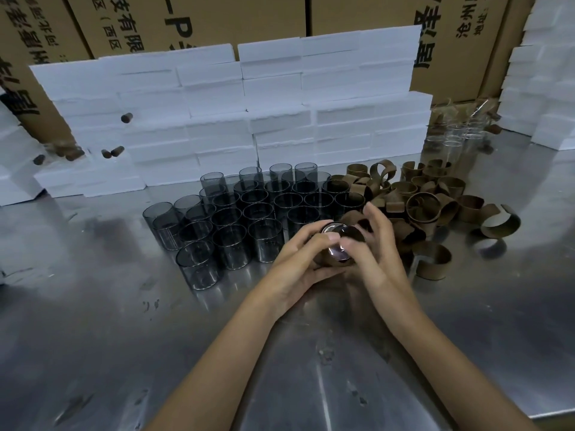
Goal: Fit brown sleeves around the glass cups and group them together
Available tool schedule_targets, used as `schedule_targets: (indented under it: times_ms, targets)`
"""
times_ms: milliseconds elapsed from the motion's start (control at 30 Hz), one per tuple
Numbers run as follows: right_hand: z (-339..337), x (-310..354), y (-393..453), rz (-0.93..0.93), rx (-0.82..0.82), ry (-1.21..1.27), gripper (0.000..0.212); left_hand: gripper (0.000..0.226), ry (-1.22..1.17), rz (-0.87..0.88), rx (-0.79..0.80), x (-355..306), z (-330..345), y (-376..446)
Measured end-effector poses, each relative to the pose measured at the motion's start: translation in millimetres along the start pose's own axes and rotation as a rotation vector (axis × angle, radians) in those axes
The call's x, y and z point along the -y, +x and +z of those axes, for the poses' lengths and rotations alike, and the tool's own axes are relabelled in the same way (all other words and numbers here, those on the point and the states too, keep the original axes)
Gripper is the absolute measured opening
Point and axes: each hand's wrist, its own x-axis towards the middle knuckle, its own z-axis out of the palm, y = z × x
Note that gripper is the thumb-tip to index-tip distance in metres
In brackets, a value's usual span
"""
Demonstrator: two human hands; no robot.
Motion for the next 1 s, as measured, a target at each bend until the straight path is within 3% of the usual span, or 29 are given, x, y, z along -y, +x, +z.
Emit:
schedule_targets:
  times_ms: [133, 333, 567, 1000]
  targets:
    - [6.0, 3.6, 2.5, 0.156, -0.003, -0.075, 0.080, 0.070, 0.015, 0.007, 0.068, -1.0, -3.8, -1.5]
    - [6.2, 4.2, 5.1, 0.233, 0.050, -0.106, 0.052, 0.077, -0.049, -0.005, 0.108, 2.7, -8.3, -3.7]
    - [13.4, 2.5, 10.6, 0.198, 0.042, -0.091, 0.060, 0.074, -0.104, -0.006, 0.045, 1.2, -9.2, -9.2]
    - [12.2, -11.9, 9.4, 0.128, 0.013, -0.104, 0.067, 0.082, -0.058, -0.001, 0.117, 3.0, -15.6, -4.6]
